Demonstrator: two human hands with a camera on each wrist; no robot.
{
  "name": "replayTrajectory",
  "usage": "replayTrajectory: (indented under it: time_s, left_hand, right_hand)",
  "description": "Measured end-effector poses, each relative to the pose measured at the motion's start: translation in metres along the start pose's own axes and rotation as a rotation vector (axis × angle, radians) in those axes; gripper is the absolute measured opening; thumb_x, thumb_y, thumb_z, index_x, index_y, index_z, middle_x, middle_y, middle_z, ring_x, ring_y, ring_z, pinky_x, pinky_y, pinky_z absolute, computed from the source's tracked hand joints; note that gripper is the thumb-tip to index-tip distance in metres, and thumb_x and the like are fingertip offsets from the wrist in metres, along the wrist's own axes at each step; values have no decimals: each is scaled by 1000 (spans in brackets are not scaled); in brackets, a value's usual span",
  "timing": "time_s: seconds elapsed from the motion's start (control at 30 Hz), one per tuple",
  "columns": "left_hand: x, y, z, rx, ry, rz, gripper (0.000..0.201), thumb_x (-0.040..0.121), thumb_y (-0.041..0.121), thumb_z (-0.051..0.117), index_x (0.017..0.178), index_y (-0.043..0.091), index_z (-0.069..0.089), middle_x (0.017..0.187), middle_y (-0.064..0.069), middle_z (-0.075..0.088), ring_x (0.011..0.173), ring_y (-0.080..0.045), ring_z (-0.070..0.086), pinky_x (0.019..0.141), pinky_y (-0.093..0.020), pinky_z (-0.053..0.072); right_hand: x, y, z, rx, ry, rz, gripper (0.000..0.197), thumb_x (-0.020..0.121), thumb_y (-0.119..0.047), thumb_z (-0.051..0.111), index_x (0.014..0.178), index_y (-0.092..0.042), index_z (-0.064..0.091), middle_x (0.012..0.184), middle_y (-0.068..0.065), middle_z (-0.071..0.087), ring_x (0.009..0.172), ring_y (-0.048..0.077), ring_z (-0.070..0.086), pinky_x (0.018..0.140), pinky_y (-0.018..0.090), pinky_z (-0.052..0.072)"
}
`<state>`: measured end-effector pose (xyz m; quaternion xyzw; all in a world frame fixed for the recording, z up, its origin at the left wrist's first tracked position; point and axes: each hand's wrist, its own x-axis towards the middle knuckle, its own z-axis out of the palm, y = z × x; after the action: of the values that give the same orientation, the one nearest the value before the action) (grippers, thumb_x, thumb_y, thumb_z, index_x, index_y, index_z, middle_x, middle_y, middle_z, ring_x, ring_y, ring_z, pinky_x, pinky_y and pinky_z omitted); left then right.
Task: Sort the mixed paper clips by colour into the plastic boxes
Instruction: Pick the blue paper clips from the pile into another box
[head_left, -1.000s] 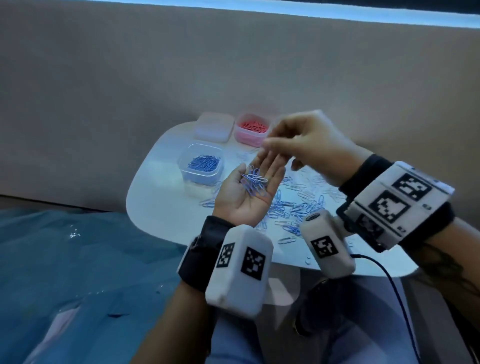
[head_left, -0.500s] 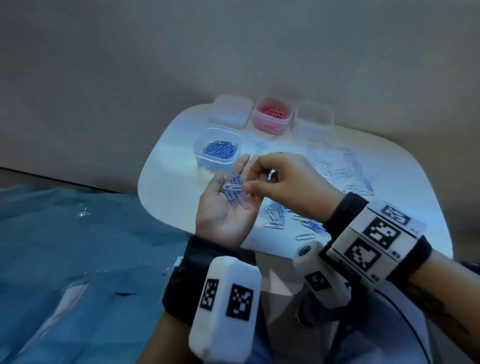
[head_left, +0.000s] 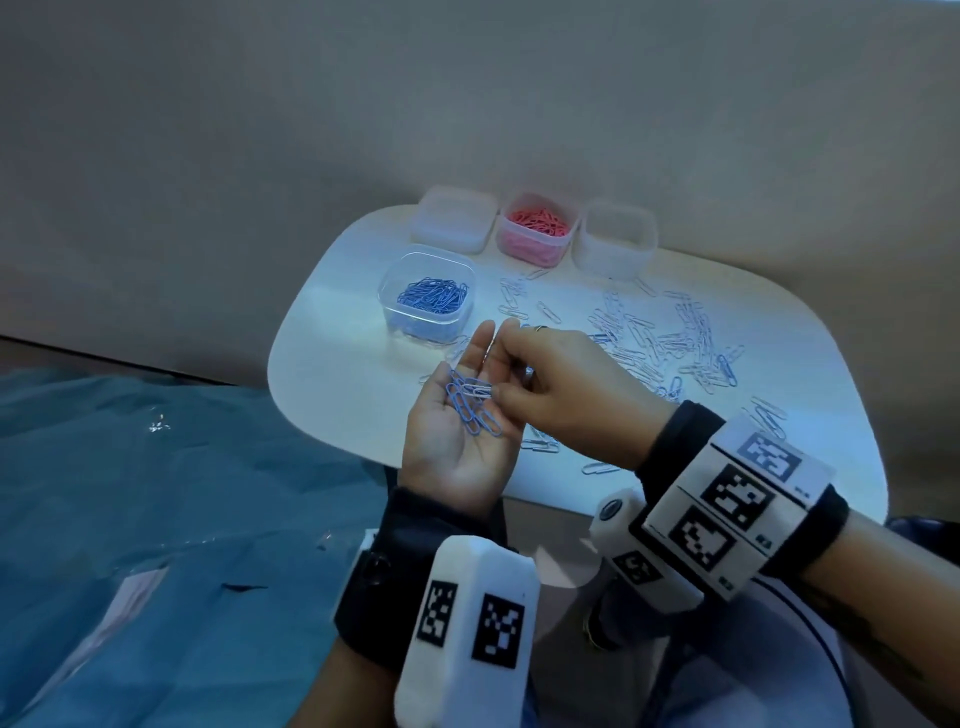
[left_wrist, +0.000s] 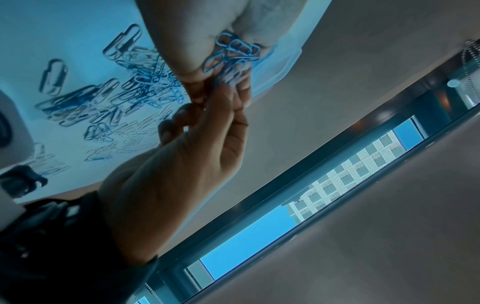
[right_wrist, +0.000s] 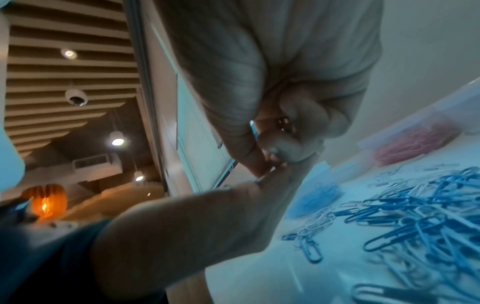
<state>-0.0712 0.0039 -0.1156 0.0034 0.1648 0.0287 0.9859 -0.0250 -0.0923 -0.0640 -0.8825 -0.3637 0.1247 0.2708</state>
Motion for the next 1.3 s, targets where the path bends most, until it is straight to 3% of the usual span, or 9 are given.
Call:
replayTrajectory:
  time_s: [0.13, 0.27, 0.43, 0.57, 0.67, 0.77, 0.9, 1.03, 1.3]
  left_hand:
    - [2, 1, -7, 58, 3, -57, 74, 48, -1, 81, 118, -5, 57, 102, -24, 65, 82, -35, 70, 67, -49, 57]
    - [-1, -6, -3, 101, 18, -81, 41, 70, 16, 62, 104, -7, 63, 94, -21, 68, 81, -28, 71, 80, -40, 50]
    - [-3, -9, -2, 194, -23, -76, 56, 81, 20, 62, 131, -1, 49, 119, -19, 58, 111, -25, 58, 94, -38, 40]
    - [0, -13, 3, 196, 24, -43, 28, 86, 14, 53, 107, -2, 61, 103, -22, 67, 92, -31, 68, 84, -38, 51]
    - [6, -9, -2, 139, 18, 11, 43, 91, 21, 33, 82, 2, 70, 89, -17, 71, 77, -28, 71, 73, -40, 54]
    - [1, 10, -12, 112, 14, 97, 55, 94, 22, 29, 68, 1, 72, 86, -17, 72, 75, -30, 71, 67, -42, 55]
    - [-15, 40, -20, 61, 16, 205, 63, 99, 24, 24, 67, -1, 72, 84, -16, 72, 74, -28, 72, 65, -41, 56]
    - [-27, 59, -18, 54, -30, 263, 38, 79, 17, 41, 73, -3, 73, 91, -18, 72, 80, -32, 71, 70, -45, 54]
    - [-28, 63, -14, 50, -20, 279, 50, 92, 22, 34, 72, -4, 72, 92, -18, 72, 80, -32, 71, 72, -44, 53]
  right_hand:
    - [-3, -6, 2, -52, 22, -68, 9, 83, -17, 56, 92, -18, 60, 91, -9, 46, 84, 18, 51, 77, 35, 44]
    - [-2, -12, 1, -131, 60, -74, 10, 84, -16, 53, 85, -9, 60, 99, 5, 53, 89, 27, 54, 78, 40, 45]
    - [-2, -9, -2, -139, -2, -11, 15, 89, -19, 46, 93, -9, 56, 103, 6, 52, 93, 28, 54, 83, 40, 45]
    - [-3, -10, -10, 237, 56, 52, 8, 91, -11, 50, 86, -12, 57, 88, 4, 60, 76, 18, 54, 72, 34, 47]
    - [3, -2, -22, 522, 220, 119, 25, 90, -4, 52, 72, -21, 48, 68, -4, 55, 54, 6, 53, 48, 14, 42]
    - [17, 19, -34, 395, 321, 183, 28, 89, -3, 54, 69, -21, 46, 67, -5, 49, 55, 5, 53, 41, 8, 38]
    - [44, 46, -33, 166, 181, 279, 25, 91, -6, 53, 69, -18, 48, 76, -2, 55, 68, 14, 64, 43, 9, 44]
    - [54, 44, -29, -257, 88, 284, 13, 87, -20, 60, 99, -15, 61, 107, 4, 63, 96, 21, 58, 77, 27, 45]
    - [39, 1, 4, -278, -187, 25, 41, 72, -35, 74, 107, -21, 58, 97, -7, 44, 88, 11, 41, 71, 27, 35]
